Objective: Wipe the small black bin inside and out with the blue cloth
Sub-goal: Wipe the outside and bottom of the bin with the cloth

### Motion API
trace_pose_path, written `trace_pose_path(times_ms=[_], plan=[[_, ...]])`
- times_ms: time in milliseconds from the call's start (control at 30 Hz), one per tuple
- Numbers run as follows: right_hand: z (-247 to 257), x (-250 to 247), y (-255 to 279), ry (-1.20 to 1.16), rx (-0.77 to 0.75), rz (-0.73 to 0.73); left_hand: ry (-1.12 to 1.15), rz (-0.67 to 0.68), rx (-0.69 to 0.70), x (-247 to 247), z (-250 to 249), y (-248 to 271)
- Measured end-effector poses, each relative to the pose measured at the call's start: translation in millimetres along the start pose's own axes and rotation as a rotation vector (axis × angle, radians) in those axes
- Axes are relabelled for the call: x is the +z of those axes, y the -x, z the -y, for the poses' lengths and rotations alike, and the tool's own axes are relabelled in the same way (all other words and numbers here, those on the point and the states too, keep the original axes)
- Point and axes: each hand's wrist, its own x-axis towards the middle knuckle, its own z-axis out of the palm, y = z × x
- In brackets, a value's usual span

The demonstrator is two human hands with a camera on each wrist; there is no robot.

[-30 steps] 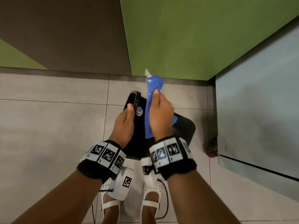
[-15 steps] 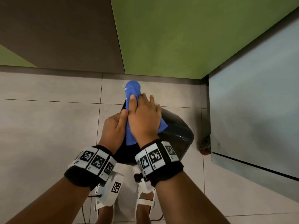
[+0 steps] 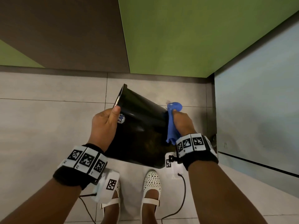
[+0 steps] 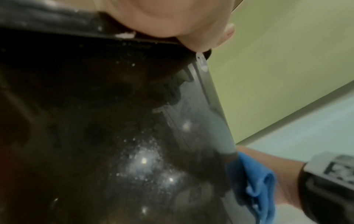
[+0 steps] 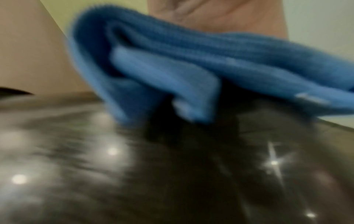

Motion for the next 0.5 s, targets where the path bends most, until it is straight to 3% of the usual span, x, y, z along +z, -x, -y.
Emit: trace_pose_path(times_ms=[67, 167, 367, 433, 500], plan=[[6, 5, 5, 0.085, -0.038, -0.014, 0.0, -0.011, -0.015, 1, 2, 0], [27, 20, 26, 0.138, -0.222, -0.042, -0.003, -0.002, -0.012, 4, 2, 1], [46, 50, 58, 0.056, -0.579, -0.188, -0.031, 0.054, -0.003, 5, 6, -2], [37, 44, 54, 0.054, -0.595, -0.218, -0.038, 0.079, -0.033, 4, 7, -1], [24, 37, 45, 0.056, -0.508, -0.229, -0.033, 0.09, -0.073, 2, 7, 0]])
